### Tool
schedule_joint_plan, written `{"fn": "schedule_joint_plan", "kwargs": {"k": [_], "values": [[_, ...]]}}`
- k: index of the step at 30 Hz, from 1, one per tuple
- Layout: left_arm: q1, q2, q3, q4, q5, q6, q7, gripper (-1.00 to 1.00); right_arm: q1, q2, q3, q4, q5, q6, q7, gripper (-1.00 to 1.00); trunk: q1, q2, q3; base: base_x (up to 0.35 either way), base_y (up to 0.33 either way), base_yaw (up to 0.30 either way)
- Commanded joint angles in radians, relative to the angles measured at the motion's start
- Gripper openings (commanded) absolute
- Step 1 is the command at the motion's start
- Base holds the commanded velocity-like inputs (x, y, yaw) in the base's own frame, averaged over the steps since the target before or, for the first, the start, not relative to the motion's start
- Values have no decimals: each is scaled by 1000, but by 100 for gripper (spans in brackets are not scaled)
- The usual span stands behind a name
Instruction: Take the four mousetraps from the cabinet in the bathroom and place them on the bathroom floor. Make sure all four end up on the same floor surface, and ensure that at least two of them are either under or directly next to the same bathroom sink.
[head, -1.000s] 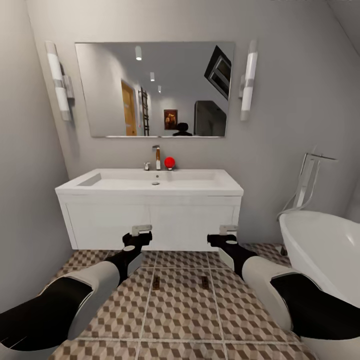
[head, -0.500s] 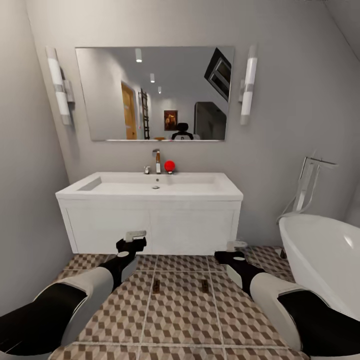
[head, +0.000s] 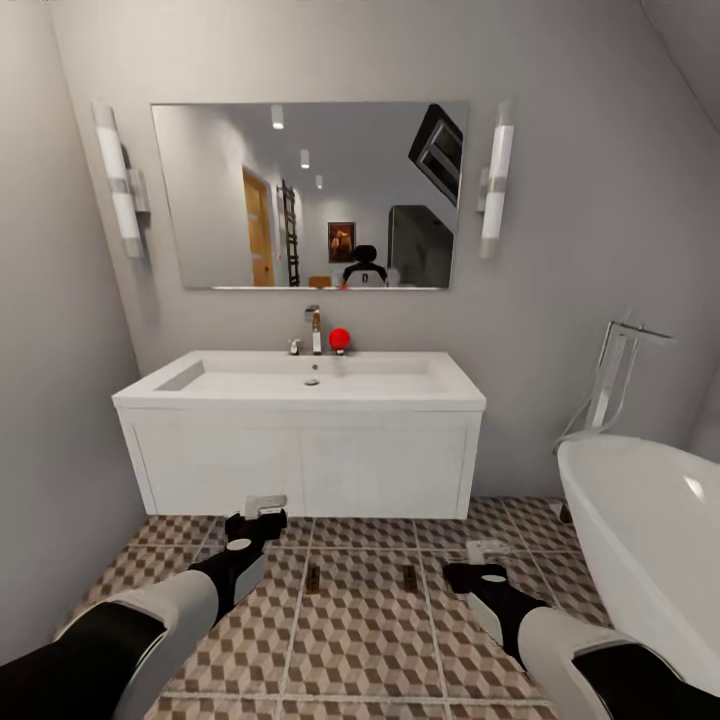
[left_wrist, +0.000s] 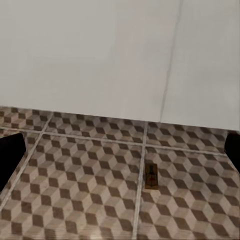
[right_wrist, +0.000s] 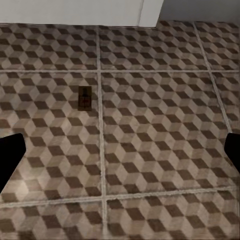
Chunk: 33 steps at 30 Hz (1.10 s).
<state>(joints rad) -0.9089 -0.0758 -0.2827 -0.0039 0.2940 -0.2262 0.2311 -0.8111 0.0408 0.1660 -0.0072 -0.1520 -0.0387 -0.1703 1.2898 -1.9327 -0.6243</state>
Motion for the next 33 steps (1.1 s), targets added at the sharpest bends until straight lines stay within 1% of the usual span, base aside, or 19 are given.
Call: {"fn": "schedule_joint_plan", "kwargs": {"k": [1,6,7,16,17,22,25,26,33], "values": [[7,0,-9,1,8,-3,3,100,10,-2,9,1,-10,-4,-3,100,-4,7,2,0,0,0],[47,3,-9,1,8,-2,2,100,56,-13,9,1,-9,-3,0,100,-23,42,18,0,0,0],[47,3,-9,1,8,-2,2,100,56,-13,9,1,-9,-3,0,100,-27,49,21,0,0,0],[132,8,-9,2,8,1,2,100,144,-24,9,18,-9,-2,0,100,-62,112,49,0,0,0],[132,8,-9,2,8,1,2,100,144,-24,9,18,-9,-2,0,100,-65,119,52,0,0,0],[181,14,-9,2,9,4,-1,100,186,-31,9,32,-9,-3,2,100,-85,154,68,0,0,0],[211,17,-9,1,12,6,-12,100,219,-36,9,36,-9,-6,3,100,-96,175,77,0,0,0],[211,17,-9,1,12,6,-12,100,219,-36,9,36,-9,-6,3,100,-100,182,81,0,0,0],[280,23,-9,1,28,7,-60,100,315,-43,9,39,-9,-9,4,100,-127,231,102,0,0,0]]}}
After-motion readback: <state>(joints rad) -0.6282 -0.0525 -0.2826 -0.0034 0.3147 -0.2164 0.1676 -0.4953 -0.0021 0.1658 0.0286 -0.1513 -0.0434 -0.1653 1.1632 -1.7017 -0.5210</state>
